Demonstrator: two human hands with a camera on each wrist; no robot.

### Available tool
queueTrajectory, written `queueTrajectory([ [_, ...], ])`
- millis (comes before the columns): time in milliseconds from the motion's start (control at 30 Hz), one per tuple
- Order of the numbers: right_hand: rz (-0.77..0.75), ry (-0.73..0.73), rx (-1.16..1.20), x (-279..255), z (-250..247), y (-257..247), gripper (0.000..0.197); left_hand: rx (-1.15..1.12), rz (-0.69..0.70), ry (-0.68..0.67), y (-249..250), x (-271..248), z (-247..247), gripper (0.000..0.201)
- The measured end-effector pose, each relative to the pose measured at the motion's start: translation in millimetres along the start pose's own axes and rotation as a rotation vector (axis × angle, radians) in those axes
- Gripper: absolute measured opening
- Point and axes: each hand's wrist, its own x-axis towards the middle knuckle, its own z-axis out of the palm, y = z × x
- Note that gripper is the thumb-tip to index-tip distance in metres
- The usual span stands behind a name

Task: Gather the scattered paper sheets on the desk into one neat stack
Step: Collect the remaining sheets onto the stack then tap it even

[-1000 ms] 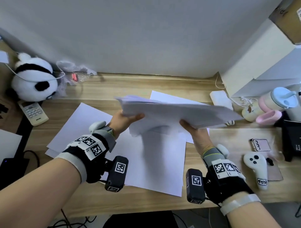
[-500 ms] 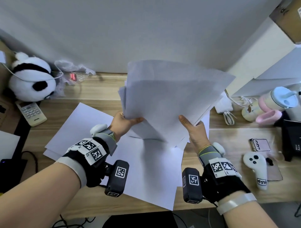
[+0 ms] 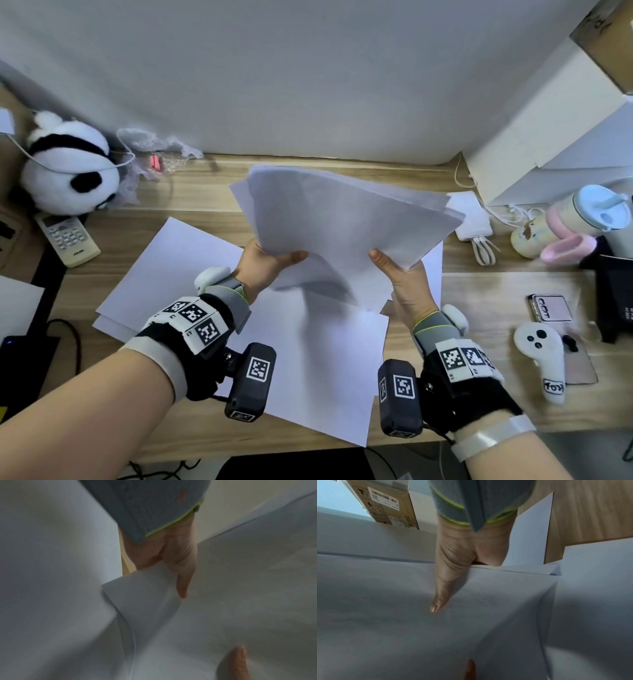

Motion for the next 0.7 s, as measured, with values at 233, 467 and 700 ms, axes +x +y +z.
queueTrajectory([
  [233, 0.04, -0.007, -0.119, 1, -5, 1, 0.013, 0.113, -0.11, -0.036, -3, 2, -11, 0.03],
  [467, -0.028, -0.038, -0.221, 9, 1, -4, 0.006, 0.16, -0.044, 0.127, 8, 9, -2, 0.01],
  [700, 0.134, 0.049, -0.347, 21, -12, 37, 0.017, -0.065, -0.15, 0.413, -5, 18, -34, 0.032],
])
